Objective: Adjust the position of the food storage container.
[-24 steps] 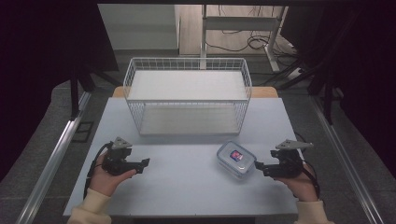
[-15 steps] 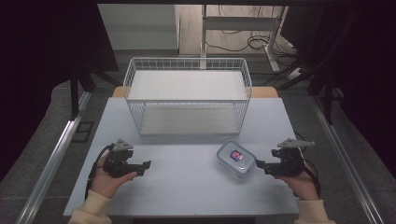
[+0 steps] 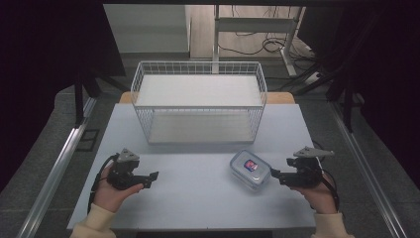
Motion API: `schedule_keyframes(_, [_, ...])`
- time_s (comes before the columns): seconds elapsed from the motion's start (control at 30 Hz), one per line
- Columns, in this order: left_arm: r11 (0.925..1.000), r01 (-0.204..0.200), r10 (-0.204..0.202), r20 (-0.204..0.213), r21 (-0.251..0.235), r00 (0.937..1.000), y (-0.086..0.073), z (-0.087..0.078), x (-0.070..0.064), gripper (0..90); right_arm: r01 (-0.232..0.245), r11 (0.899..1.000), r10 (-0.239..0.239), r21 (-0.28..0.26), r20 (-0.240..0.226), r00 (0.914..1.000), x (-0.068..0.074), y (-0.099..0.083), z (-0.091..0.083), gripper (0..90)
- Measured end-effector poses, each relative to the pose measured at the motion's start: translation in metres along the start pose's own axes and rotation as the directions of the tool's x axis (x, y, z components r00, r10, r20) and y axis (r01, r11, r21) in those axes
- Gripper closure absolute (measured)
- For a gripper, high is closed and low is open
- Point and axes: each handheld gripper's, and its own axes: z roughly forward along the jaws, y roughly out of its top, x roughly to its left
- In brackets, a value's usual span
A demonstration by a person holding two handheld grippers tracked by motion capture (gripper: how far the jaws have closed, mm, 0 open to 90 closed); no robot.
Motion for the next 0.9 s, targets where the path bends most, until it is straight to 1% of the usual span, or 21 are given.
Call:
schedule_keyframes(0.17, [1.0, -0.002, 0.002, -0.001, 0.008, 1.0, -0.001, 0.002, 0.0, 17.4, -0.014, 1.0, 0.014, 0.005, 0.005, 0.9999, -0.003, -0.001, 0.001, 24.7])
schedule_keyframes(0.27, [1.0, -0.003, 0.003, -0.003, 0.006, 1.0, -0.001, 0.002, -0.002, 17.4, -0.014, 1.0, 0.014, 0.01, 0.001, 0.9999, -0.001, 0.0, 0.002, 25.5])
schedule_keyframes(0.4, [0.9999, -0.014, 0.014, -0.003, 0.007, 0.9999, -0.001, 0.0, -0.004, 17.3, -0.014, 1.0, 0.014, 0.016, -0.004, 0.9999, 0.001, 0.002, 0.004, 26.3])
schedule_keyframes(0.53, [0.9999, -0.009, 0.009, -0.005, -0.007, 0.9999, 0.0, -0.003, 0.0, 17.2, -0.022, 1.0, 0.022, 0.018, 0.006, 0.9997, -0.001, 0.006, 0.007, 28.3])
schedule_keyframes(0.6, [1.0, -0.004, 0.004, -0.006, -0.005, 1.0, 0.0, -0.005, 0.002, 17.2, -0.024, 0.999, 0.024, 0.022, 0.013, 0.9996, -0.003, 0.01, 0.009, 29.2])
schedule_keyframes(0.63, [1.0, -0.003, 0.003, -0.007, -0.006, 1.0, -0.001, -0.005, 0.003, 17.3, -0.028, 0.999, 0.028, 0.028, 0.015, 0.9995, -0.003, 0.011, 0.009, 29.5])
schedule_keyframes(0.77, [1.0, -0.004, 0.004, 0.0, -0.004, 1.0, -0.003, -0.007, 0.004, 17.3, -0.013, 0.998, 0.01, 0.059, 0.05, 0.9987, -0.001, 0.026, 0.015, 31.7])
schedule_keyframes(0.8, [1.0, -0.004, 0.004, 0.002, -0.005, 1.0, -0.003, -0.007, 0.004, 17.3, -0.01, 0.997, 0.006, 0.078, 0.047, 0.9989, -0.001, 0.03, 0.018, 32.6])
schedule_keyframes(0.9, [0.9999, -0.009, 0.009, 0.008, -0.012, 0.9999, -0.002, -0.008, 0.002, 17.3, 0.021, 0.99, -0.029, 0.139, 0.055, 0.9981, -0.001, 0.044, 0.028, 36.4])
